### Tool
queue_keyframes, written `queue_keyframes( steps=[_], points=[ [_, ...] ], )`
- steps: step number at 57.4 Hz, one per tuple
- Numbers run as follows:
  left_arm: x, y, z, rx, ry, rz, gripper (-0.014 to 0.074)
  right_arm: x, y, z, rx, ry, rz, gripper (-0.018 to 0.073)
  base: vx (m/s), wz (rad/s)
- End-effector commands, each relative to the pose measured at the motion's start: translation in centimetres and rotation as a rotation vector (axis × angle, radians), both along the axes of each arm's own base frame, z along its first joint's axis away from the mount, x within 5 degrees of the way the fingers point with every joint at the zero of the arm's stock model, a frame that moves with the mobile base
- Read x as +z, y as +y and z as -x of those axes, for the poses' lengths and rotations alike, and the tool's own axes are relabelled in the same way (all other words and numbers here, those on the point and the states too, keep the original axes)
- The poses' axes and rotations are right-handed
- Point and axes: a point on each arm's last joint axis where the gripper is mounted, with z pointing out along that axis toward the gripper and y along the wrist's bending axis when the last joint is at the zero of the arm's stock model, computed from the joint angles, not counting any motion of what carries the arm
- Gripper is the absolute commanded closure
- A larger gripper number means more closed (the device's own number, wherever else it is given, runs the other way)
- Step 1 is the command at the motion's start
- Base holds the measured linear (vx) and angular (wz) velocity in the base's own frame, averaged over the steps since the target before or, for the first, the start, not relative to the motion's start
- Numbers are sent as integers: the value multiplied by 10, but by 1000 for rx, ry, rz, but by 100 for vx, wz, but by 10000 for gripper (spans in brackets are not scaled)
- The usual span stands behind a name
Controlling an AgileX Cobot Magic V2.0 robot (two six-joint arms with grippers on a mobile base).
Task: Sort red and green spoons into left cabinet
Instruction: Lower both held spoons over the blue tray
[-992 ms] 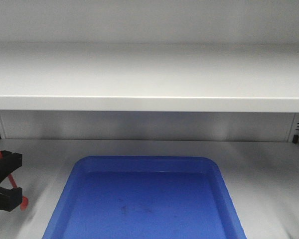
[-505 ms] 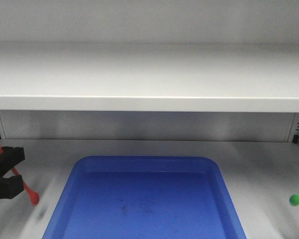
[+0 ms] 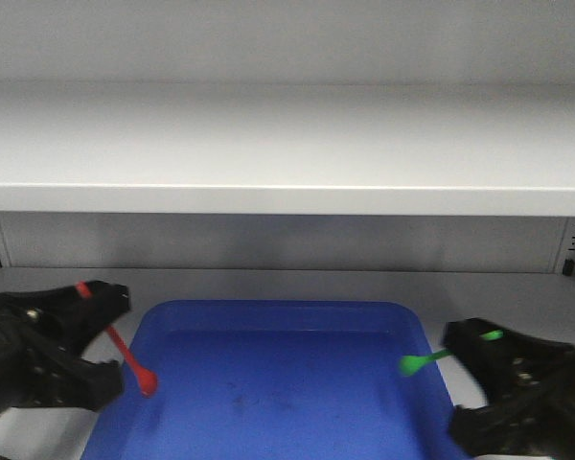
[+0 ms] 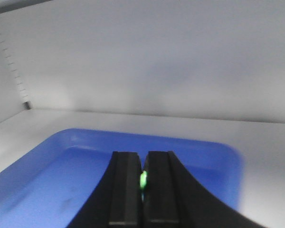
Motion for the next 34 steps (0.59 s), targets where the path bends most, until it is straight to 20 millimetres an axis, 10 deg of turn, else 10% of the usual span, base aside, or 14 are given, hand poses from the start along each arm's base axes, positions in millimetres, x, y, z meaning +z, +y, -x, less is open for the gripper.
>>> queue_keyframes(
  steps=[1,20,34],
  points=[
    [19,-6,-1,4,-105,80,601,18,14,-7,36,-138,-60,561,0,0],
    [-6,-33,-30,32,-19,260,587,7,64,-46,110,-194,-97,554,0,0],
    [-25,-48,-46,-1,-63,164,398,2,71,-53,129,-206,-70,389,0,0]
  ],
)
